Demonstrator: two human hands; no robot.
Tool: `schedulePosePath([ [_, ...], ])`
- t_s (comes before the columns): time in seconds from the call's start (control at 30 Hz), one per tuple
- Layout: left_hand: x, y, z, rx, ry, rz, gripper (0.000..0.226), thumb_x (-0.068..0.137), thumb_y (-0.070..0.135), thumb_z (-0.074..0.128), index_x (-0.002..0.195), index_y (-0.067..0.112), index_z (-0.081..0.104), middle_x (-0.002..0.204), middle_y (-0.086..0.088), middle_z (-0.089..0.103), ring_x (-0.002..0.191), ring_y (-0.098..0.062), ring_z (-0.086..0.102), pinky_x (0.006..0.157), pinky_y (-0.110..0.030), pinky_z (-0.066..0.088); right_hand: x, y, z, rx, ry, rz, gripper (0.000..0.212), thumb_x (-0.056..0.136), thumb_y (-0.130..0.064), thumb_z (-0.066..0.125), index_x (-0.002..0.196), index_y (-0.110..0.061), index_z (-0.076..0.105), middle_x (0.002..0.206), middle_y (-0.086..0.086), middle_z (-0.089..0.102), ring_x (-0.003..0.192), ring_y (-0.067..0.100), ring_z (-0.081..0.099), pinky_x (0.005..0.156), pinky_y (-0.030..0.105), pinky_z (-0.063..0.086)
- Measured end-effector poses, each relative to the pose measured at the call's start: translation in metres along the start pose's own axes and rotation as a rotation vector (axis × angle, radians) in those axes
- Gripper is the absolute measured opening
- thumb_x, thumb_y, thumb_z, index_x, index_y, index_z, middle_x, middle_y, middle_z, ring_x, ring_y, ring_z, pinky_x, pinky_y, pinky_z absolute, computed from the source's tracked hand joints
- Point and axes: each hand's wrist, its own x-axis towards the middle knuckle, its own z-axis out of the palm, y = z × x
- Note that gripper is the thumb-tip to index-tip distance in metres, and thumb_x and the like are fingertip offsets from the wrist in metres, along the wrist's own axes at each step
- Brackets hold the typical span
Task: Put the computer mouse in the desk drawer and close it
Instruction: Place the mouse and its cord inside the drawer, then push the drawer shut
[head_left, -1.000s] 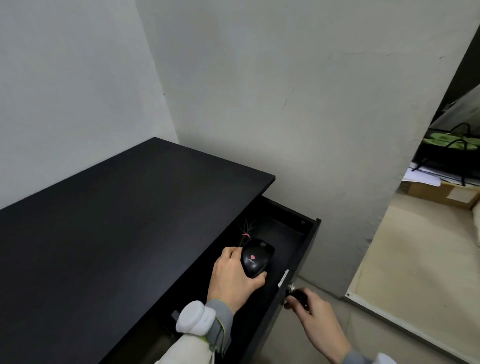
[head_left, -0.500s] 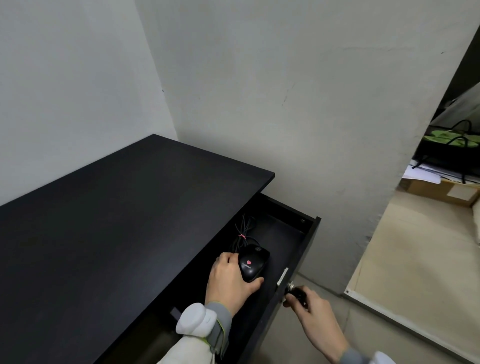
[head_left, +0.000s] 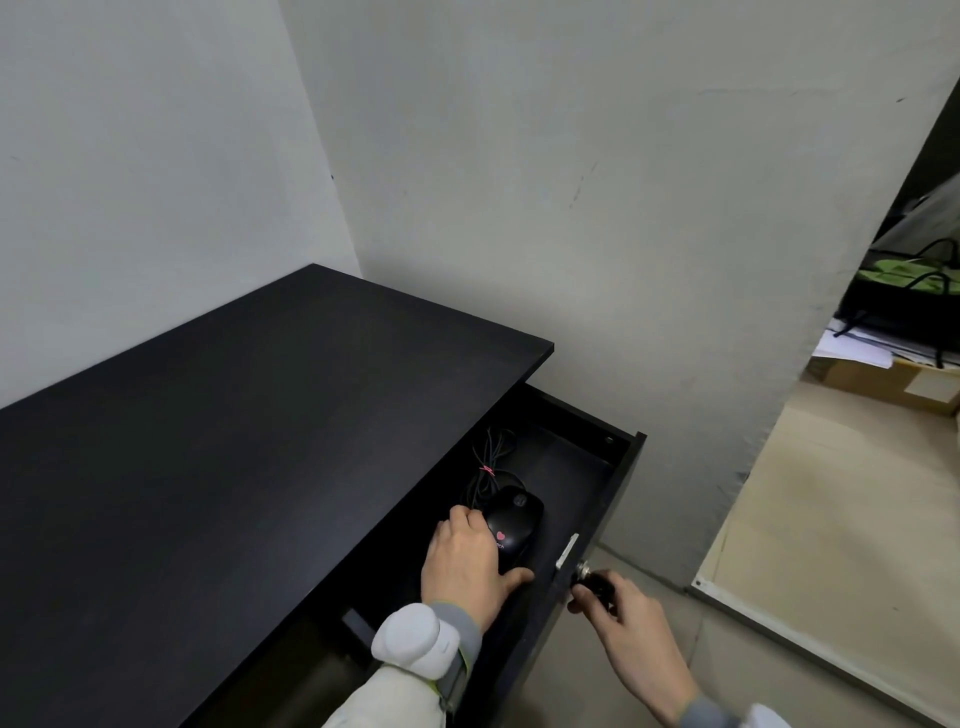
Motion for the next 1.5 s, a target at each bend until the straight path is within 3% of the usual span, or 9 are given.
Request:
schedulePosePath([
  [0.43, -0.016, -0.004, -0.015, 0.028, -0.013, 0.051, 0.081, 0.076, 0.059, 0.059, 0.134, 0.011, 0.029, 0.135, -0.009, 0.037, 0.126, -0.027, 0.040, 0.110, -0.033, 0.033, 0.001, 0.003, 0.002, 0.014, 0.010, 0.001, 0.012, 0.087, -0.034, 0.061, 0.075, -0.035, 0.060, 0.083, -0.003, 0.072, 0.083, 0.012, 0.062, 0.078, 0.033, 0.048],
  [0.53, -0.027, -0.007, -0.030, -0.015, 0.126, 0.142, 0.058, 0.086, 0.052, 0.050, 0.128, 0.014, 0.038, 0.131, -0.003, 0.041, 0.120, -0.023, 0.044, 0.100, -0.030, 0.042, 0.001, 0.002, 0.002, 0.013, 0.012, -0.010, 0.013, 0.088, -0.033, 0.061, 0.075, -0.035, 0.059, 0.082, -0.003, 0.072, 0.081, 0.011, 0.062, 0.075, 0.030, 0.047],
  [0.6, -0.031, -0.012, -0.043, -0.005, 0.263, 0.207, 0.047, 0.086, 0.047, 0.046, 0.119, 0.013, 0.049, 0.118, -0.002, 0.052, 0.106, -0.022, 0.055, 0.088, -0.029, 0.050, 0.000, 0.001, 0.001, 0.014, 0.015, -0.017, 0.013, 0.088, -0.033, 0.061, 0.075, -0.035, 0.060, 0.081, -0.003, 0.072, 0.079, 0.011, 0.062, 0.073, 0.029, 0.046],
  [0.7, -0.023, -0.032, -0.063, -0.003, 0.406, 0.244, 0.043, 0.079, 0.044, 0.043, 0.104, 0.012, 0.058, 0.102, -0.005, 0.060, 0.089, -0.025, 0.061, 0.079, -0.031, 0.054, 0.001, 0.001, 0.001, 0.011, 0.010, -0.021, 0.013, 0.088, -0.034, 0.060, 0.075, -0.034, 0.060, 0.082, -0.003, 0.072, 0.079, 0.010, 0.061, 0.072, 0.028, 0.045],
  [0.87, -0.006, -0.078, -0.095, 0.045, 0.329, 0.096, 0.044, 0.084, 0.037, 0.057, 0.121, 0.011, 0.054, 0.124, -0.009, 0.055, 0.114, -0.032, 0.053, 0.092, -0.043, 0.049, 0.001, -0.001, -0.001, 0.013, 0.016, -0.029, 0.011, 0.087, -0.035, 0.061, 0.076, -0.034, 0.060, 0.081, -0.002, 0.072, 0.078, 0.009, 0.063, 0.070, 0.027, 0.046],
  [0.97, -0.006, -0.101, -0.100, 0.037, 0.244, -0.003, 0.052, 0.089, 0.041, 0.051, 0.134, 0.017, 0.044, 0.140, -0.004, 0.044, 0.129, -0.026, 0.042, 0.102, -0.041, 0.040, 0.002, -0.002, -0.001, 0.000, 0.019, -0.035, 0.012, 0.087, -0.035, 0.061, 0.075, -0.035, 0.060, 0.081, -0.003, 0.072, 0.078, 0.009, 0.063, 0.070, 0.026, 0.045],
  [1.3, -0.016, -0.122, -0.089, -0.126, 0.205, -0.037, 0.051, 0.095, 0.036, 0.041, 0.142, 0.017, 0.035, 0.153, 0.001, 0.030, 0.141, -0.019, 0.028, 0.116, -0.035, 0.025, 0.004, -0.003, -0.001, -0.026, 0.018, -0.029, 0.011, 0.087, -0.035, 0.061, 0.087, -0.026, 0.067, 0.084, -0.002, 0.072, 0.078, 0.010, 0.062, 0.070, 0.007, 0.040],
  [1.5, -0.017, -0.121, -0.090, -0.141, 0.209, -0.055, 0.051, 0.095, 0.037, 0.040, 0.142, 0.019, 0.034, 0.153, 0.003, 0.029, 0.141, -0.018, 0.027, 0.116, -0.036, 0.024, 0.008, -0.017, 0.005, -0.017, 0.031, -0.056, 0.014, 0.088, -0.032, 0.061, 0.084, -0.020, 0.067, 0.079, 0.003, 0.069, 0.069, 0.010, 0.056, 0.064, 0.009, 0.039],
])
